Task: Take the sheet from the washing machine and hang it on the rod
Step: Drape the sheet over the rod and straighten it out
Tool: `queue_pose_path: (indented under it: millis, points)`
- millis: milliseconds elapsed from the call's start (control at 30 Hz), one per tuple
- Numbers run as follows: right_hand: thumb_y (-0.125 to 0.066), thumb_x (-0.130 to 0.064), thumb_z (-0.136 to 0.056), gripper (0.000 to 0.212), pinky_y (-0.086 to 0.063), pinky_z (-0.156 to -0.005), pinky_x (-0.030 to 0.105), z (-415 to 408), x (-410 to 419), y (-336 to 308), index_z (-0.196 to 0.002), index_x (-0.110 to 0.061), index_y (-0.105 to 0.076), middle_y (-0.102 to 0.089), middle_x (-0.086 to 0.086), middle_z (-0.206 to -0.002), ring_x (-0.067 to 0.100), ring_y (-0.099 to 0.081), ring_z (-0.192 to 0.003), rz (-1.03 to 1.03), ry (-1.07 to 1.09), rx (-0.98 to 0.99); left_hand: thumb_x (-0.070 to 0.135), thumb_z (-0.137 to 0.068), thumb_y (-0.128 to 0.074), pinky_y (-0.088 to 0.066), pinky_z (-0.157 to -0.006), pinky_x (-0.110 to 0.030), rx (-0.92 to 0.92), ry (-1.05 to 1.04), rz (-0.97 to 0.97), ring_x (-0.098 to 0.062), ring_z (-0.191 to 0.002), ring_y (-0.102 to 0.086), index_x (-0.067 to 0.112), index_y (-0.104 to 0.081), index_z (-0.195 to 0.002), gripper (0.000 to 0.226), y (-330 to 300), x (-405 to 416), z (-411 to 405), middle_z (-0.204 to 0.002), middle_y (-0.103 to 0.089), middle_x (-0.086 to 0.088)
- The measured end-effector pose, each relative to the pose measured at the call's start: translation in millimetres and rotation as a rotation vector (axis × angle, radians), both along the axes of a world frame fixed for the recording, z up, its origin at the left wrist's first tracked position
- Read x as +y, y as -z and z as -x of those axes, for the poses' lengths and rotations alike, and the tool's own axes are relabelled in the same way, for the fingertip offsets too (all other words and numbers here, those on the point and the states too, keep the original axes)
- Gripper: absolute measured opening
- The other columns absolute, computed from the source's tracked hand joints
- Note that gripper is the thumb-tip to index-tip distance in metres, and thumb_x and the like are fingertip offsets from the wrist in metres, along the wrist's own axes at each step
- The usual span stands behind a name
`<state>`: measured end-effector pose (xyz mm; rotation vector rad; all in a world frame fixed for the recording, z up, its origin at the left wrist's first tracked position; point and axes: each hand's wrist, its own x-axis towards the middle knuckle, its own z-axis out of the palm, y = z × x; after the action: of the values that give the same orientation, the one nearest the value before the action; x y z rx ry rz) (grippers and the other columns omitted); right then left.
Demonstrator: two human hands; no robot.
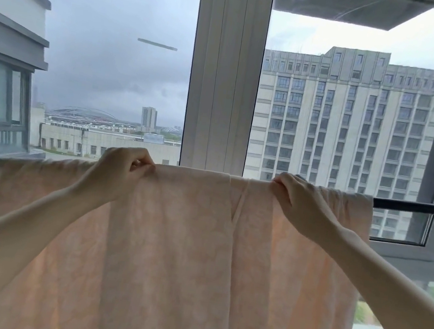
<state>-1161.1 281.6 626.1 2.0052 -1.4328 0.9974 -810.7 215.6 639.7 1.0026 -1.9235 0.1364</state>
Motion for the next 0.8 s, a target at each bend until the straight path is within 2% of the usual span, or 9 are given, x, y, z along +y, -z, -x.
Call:
queue_pose_path:
  millis: [100, 233, 333, 433, 500, 567, 633, 700, 800]
  points:
    - [-0.040, -0.033, -0.100, 0.028, -0.051, -0.076, 0.035, 25, 1, 6, -0.096, -0.014, -0.060, -0.063, -0.004, -0.090, 0.014, -0.060, -0.087, 0.061, 0.042, 0.106, 0.005, -0.088, -0.060, -0.043, -0.066, -0.031, 0.072, -0.117, 0.090, -0.019, -0.069, -0.061, 0.013, -0.064, -0.078, 0.014, 7, -3, 5, -0.071, -0.065, -0.001]
    - [-0.039, -0.029, -0.099, 0.027, -0.052, -0.073, 0.040, 44, -1, 8, -0.095, -0.013, -0.061, -0.066, -0.001, -0.091, 0.020, -0.063, -0.087, 0.133, 0.091, 0.118, 0.006, -0.090, -0.048, -0.050, -0.068, -0.043, 0.149, -0.179, 0.127, -0.025, -0.075, -0.059, 0.012, -0.058, -0.078, 0.016, 17, -4, 27, -0.077, -0.062, -0.003]
    - [-0.043, -0.025, -0.098, 0.022, -0.050, -0.071, 0.039, 48, -4, 12, -0.089, -0.015, -0.060, -0.066, -0.003, -0.087, 0.020, -0.063, -0.084, 0.170, 0.097, 0.021, 0.006, -0.088, -0.049, -0.046, -0.085, -0.045, 0.067, -0.249, 0.175, -0.027, -0.100, -0.053, 0.013, -0.064, -0.089, 0.016, 18, 2, 53, -0.092, -0.066, -0.002]
    - [-0.045, -0.023, -0.099, 0.018, -0.049, -0.068, 0.036, 41, -9, 10, -0.090, -0.015, -0.059, -0.065, -0.004, -0.087, 0.017, -0.061, -0.082, 0.182, 0.024, 0.029, 0.007, -0.083, -0.055, -0.045, -0.094, -0.044, -0.080, -0.090, 0.221, -0.024, -0.107, -0.054, 0.012, -0.069, -0.103, 0.024, 19, 10, 86, -0.100, -0.068, -0.003]
    - [-0.047, -0.023, -0.099, 0.016, -0.050, -0.068, 0.034, 39, -8, 10, -0.095, -0.014, -0.060, -0.066, -0.003, -0.092, 0.016, -0.062, -0.084, 0.190, -0.062, 0.053, 0.022, -0.089, -0.056, -0.045, -0.086, -0.027, -0.170, 0.011, 0.188, -0.015, -0.102, -0.058, 0.016, -0.068, -0.109, 0.024, 23, 22, 112, -0.103, -0.068, 0.003]
    - [-0.050, -0.023, -0.097, 0.014, -0.050, -0.066, 0.033, 43, -8, 10, -0.096, -0.012, -0.059, -0.065, -0.002, -0.092, 0.016, -0.062, -0.081, 0.217, -0.128, 0.039, 0.031, -0.091, -0.061, -0.032, -0.075, -0.006, -0.125, -0.006, 0.184, -0.007, -0.094, -0.059, 0.021, -0.068, -0.108, 0.021, 24, 30, 133, -0.103, -0.069, 0.008]
    - [-0.053, -0.022, -0.096, 0.013, -0.048, -0.060, 0.032, 51, -6, 9, -0.093, -0.011, -0.058, -0.063, -0.001, -0.089, 0.016, -0.061, -0.073, 0.234, -0.165, 0.011, 0.030, -0.088, -0.066, -0.035, -0.072, -0.004, 0.021, -0.011, 0.136, -0.004, -0.084, -0.061, 0.024, -0.071, -0.098, 0.012, 21, 35, 148, -0.093, -0.072, 0.010]
    - [-0.052, -0.022, -0.097, 0.013, -0.045, -0.055, 0.032, 59, -5, 6, -0.090, -0.011, -0.055, -0.061, -0.001, -0.087, 0.018, -0.056, -0.067, 0.243, -0.164, 0.042, 0.026, -0.086, -0.069, -0.050, -0.079, -0.026, 0.136, 0.004, 0.064, -0.004, -0.081, -0.066, 0.029, -0.070, -0.085, 0.003, 17, 32, 154, -0.081, -0.071, 0.016]
    - [-0.050, -0.018, -0.098, 0.011, -0.039, -0.050, 0.031, 71, -5, 1, -0.089, -0.011, -0.050, -0.055, 0.001, -0.086, 0.019, -0.046, -0.059, 0.206, -0.145, 0.148, 0.027, -0.086, -0.067, -0.052, -0.084, -0.042, 0.158, -0.076, 0.021, -0.006, -0.080, -0.066, 0.034, -0.064, -0.077, 0.012, 15, 34, 162, -0.073, -0.066, 0.021]
